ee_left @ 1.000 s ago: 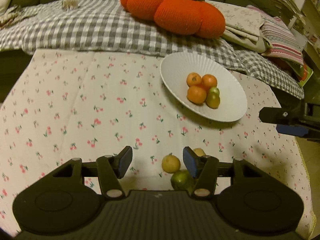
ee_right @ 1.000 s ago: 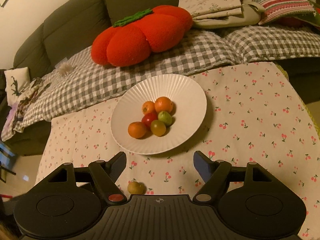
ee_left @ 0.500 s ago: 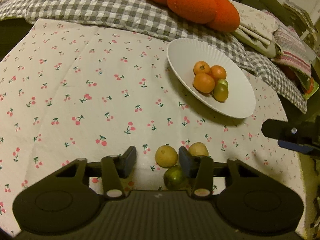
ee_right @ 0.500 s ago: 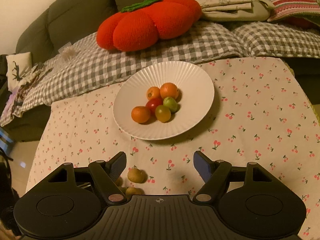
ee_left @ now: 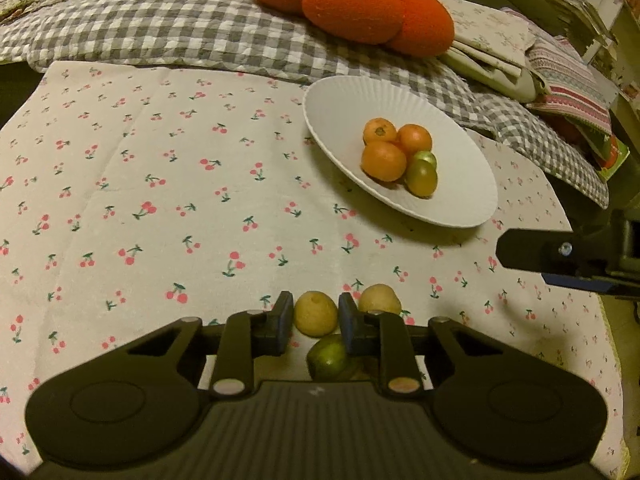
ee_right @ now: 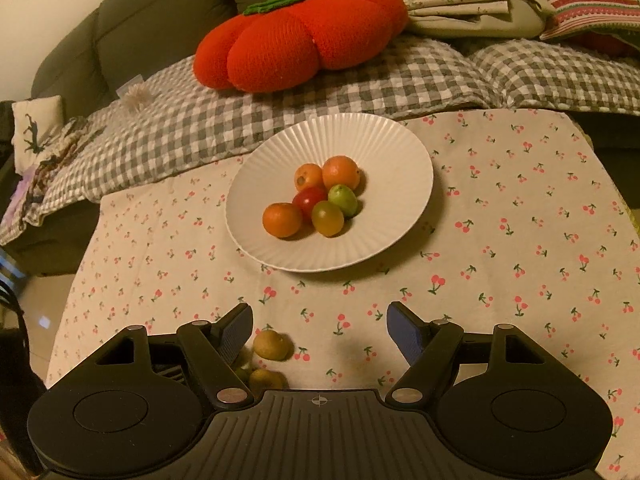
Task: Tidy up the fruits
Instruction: 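Grasp a yellow fruit with the left gripper while the right gripper grasps a green lime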
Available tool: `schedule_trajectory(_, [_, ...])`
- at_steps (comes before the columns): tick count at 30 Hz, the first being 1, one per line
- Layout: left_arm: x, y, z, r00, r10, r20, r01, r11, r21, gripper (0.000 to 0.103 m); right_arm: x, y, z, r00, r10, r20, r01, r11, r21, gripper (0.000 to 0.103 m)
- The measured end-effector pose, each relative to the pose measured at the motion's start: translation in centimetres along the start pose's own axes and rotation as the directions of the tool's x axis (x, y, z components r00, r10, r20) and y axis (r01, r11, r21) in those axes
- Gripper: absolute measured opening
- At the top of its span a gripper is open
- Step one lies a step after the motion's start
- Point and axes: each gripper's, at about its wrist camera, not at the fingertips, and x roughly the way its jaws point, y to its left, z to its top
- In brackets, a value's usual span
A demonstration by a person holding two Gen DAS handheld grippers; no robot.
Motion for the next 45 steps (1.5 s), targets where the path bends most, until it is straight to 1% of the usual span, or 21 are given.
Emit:
schedule_trajectory(5, [-1.2,0.7,0.6,0.999,0.043,0.026,-0.043,0.999,-0.002,0.022,0.5,0.0,-0.2,1.0,0.002,-0.015,-0.002,1.0,-0.007,0.075])
schedule_trajectory(9, [-2.6,1.9,1.4,0.998,0.051,0.038,-0.049,0.998,-0.043,0.022,1.2,0.7,-0.7,0.999,0.028,-0.039,-0.029,0.999,-0.035,0.075])
schedule_trajectory(12, [-3.7,2.7,2.1,0.997,0.053,0.056,-0.049,0.996,-0.074,0.022,1.6,2.4,-1.6,0.997,0.059,-0.049,-0.065,0.99,-0.127,0.075])
schedule_trajectory(14, [-4.1,3.1,2.4,0.997,0.053,0.064,-0.047,0.995,-0.086,0.022,1.9,4.0,-2.3,0.996,0.072,-0.056,-0.082,0.973,-0.216,0.075])
schedule_trajectory(16, [-4.5,3.5,2.7,0.996,0.05,0.069,-0.043,0.994,-0.096,0.022,2.3,5.4,-3.0,0.992,0.098,-0.077,-0.115,0.956,-0.27,0.075])
schedule_trajectory(19, [-5.0,3.9,2.9,0.996,0.051,0.075,-0.043,0.994,-0.102,0.022,2.9,6.9,-3.9,0.988,0.119,-0.101,-0.145,0.935,-0.323,0.074])
schedule_trajectory(22, [-5.2,4.3,2.9,0.996,0.049,0.076,-0.041,0.993,-0.107,0.022,3.5,8.1,-4.7,0.987,0.113,-0.11,-0.146,0.914,-0.378,0.073])
schedule_trajectory(25, [-5.2,4.6,3.0,0.996,0.055,0.075,-0.046,0.993,-0.111,0.022,4.5,8.7,-5.2,0.988,0.098,-0.121,-0.139,0.903,-0.406,0.071])
schedule_trajectory(27, [-5.2,4.8,3.0,0.996,0.057,0.075,-0.048,0.992,-0.115,0.022,5.2,8.9,-5.4,0.988,0.093,-0.127,-0.138,0.899,-0.415,0.067])
schedule_trajectory(28, [-5.2,4.9,3.0,0.995,0.058,0.076,-0.049,0.992,-0.115,0.022,5.4,9.1,-5.4,0.989,0.091,-0.115,-0.132,0.894,-0.429,0.067])
schedule_trajectory(29, [-5.2,4.9,3.1,0.995,0.06,0.078,-0.051,0.992,-0.115,0.022,5.6,9.2,-5.5,0.99,0.086,-0.111,-0.127,0.887,-0.444,0.062])
schedule_trajectory(30, [-5.2,5.0,3.1,0.995,0.062,0.08,-0.052,0.992,-0.115,0.022,6.1,9.3,-5.5,0.989,0.079,-0.125,-0.128,0.883,-0.451,0.047])
schedule_trajectory(31, [-5.3,5.0,3.1,0.995,0.063,0.082,-0.053,0.992,-0.114,0.022,6.5,9.3,-5.6,0.988,0.069,-0.139,-0.126,0.884,-0.45,0.041])
schedule_trajectory(32, [-5.3,5.0,3.0,0.995,0.064,0.082,-0.055,0.992,-0.114,0.022,6.8,9.4,-5.7,0.987,0.058,-0.149,-0.12,0.883,-0.454,0.032])
schedule_trajectory(34, [-5.4,5.1,3.1,0.995,0.065,0.082,-0.056,0.992,-0.117,0.022,6.8,9.5,-6.1,0.989,0.049,-0.142,-0.111,0.873,-0.475,0.032])
schedule_trajectory(39, [-5.3,5.1,3.2,0.994,0.068,0.082,-0.058,0.991,-0.119,0.022,5.7,9.3,-5.5,0.988,0.075,-0.135,-0.128,0.886,-0.445,0.032])
schedule_trajectory(45, [-5.4,5.0,3.2,0.994,0.068,0.083,-0.057,0.991,-0.117,0.022,4.5,7.5,-4.0,0.987,0.078,-0.139,-0.123,0.927,-0.353,0.032])
